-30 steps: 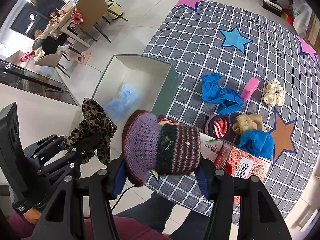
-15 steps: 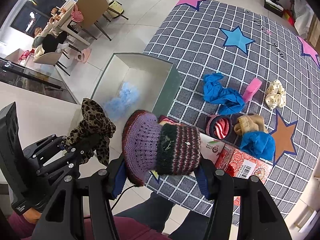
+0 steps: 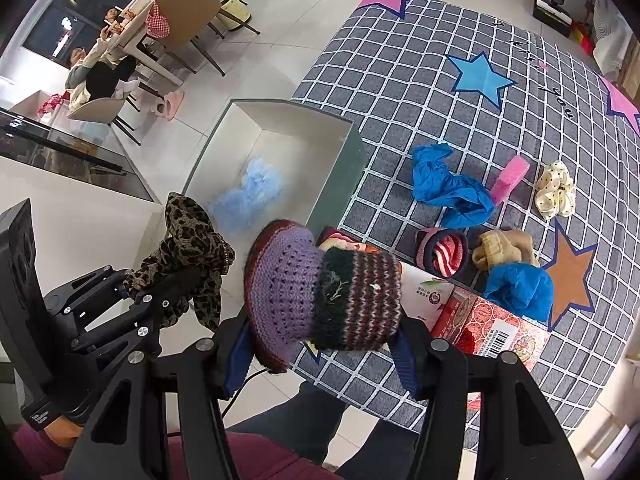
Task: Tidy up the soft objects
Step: 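Carry the leopard cloth and knitted hat over the white box with both tools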
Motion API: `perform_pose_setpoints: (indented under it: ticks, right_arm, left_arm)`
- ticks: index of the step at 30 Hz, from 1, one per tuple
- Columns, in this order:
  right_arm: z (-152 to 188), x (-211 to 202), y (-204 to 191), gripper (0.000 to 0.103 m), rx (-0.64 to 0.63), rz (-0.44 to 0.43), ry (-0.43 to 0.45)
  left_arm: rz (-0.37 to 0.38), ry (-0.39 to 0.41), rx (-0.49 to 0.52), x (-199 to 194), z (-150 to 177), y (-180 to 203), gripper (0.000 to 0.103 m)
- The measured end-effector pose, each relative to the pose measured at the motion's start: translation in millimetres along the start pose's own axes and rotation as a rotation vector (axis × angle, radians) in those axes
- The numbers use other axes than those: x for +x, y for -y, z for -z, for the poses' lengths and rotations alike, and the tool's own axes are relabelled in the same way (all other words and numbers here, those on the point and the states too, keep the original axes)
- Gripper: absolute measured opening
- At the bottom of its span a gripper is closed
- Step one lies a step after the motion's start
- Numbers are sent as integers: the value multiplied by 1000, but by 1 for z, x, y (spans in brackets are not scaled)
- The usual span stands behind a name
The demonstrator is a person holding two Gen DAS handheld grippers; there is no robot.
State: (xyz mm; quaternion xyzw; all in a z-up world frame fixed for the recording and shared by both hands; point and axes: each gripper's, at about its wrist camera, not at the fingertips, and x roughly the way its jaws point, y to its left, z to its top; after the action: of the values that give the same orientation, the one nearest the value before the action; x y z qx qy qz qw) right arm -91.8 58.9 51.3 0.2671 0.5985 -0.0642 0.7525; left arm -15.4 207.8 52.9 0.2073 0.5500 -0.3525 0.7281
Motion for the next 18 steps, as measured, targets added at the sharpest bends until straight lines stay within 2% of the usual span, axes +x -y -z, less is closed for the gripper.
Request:
perform_pose_setpoints:
  ticks: [18]
  right_arm:
    - [1,2,0,60,-1,-1,-4]
  left_arm:
    - [1,-2,0,1,4,-1,20]
